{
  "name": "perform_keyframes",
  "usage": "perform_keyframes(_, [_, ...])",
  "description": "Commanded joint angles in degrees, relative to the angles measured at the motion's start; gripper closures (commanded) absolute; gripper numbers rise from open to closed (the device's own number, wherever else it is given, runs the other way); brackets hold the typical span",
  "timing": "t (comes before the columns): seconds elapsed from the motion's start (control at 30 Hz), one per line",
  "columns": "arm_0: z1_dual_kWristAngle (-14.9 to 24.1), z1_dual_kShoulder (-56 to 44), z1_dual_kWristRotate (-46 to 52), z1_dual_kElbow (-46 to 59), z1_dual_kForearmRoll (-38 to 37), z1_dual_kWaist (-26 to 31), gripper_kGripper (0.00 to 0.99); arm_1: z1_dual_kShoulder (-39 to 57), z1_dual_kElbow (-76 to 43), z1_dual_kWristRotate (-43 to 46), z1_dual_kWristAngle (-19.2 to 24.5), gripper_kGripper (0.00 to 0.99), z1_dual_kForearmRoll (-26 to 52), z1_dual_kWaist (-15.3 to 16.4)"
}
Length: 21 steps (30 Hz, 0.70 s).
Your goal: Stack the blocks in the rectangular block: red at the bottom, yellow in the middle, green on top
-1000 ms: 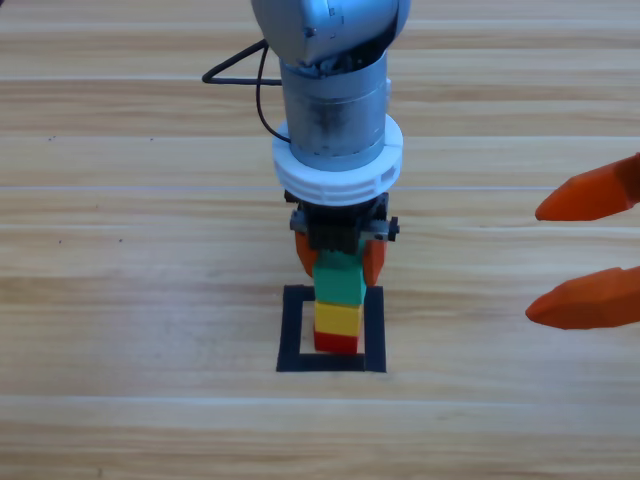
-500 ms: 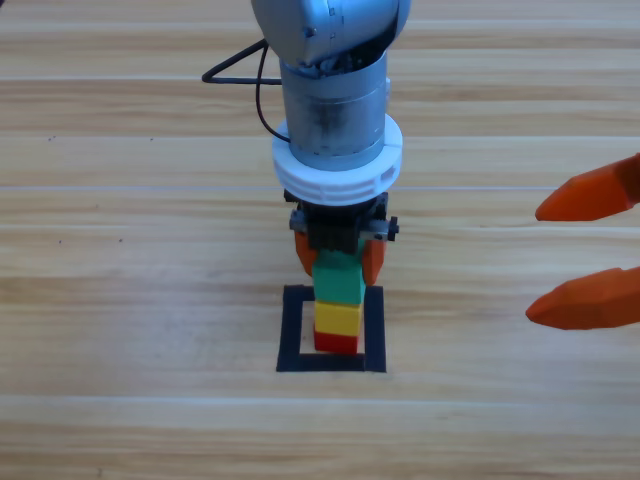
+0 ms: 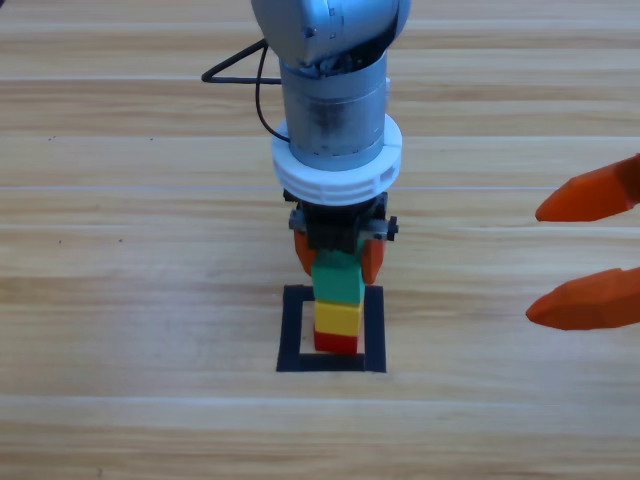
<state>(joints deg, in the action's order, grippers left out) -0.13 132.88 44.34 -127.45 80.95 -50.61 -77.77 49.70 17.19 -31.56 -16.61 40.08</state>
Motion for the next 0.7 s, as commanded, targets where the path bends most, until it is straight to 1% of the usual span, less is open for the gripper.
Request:
perform_keyframes(0.03, [0.7,2.3,0.9,1.0,0.1,-1.0,0.990,2.8,-1.6,0.2,0.7,0.001,1.1,-0.4])
perform_keyframes(0.6, [0.8,2.8,1.2,0.7,0.1,-1.1,0.987,2.7,-1.7,0.2,0.7,0.001,1.1,-0.4])
perform_keyframes(0.63, [0.7,2.7,1.4,0.7,0.0,-1.1,0.895,2.8,-1.7,0.2,0.7,0.001,1.0,-0.4])
perform_keyframes(0.67, [0.7,2.7,1.5,0.5,0.0,-1.1,0.677,2.8,-1.7,0.2,0.7,0.001,1.1,-0.4])
perform_keyframes(0.7, [0.7,2.5,1.7,0.6,0.0,-1.1,0.281,2.7,-1.7,0.2,0.7,0.001,1.1,-0.4])
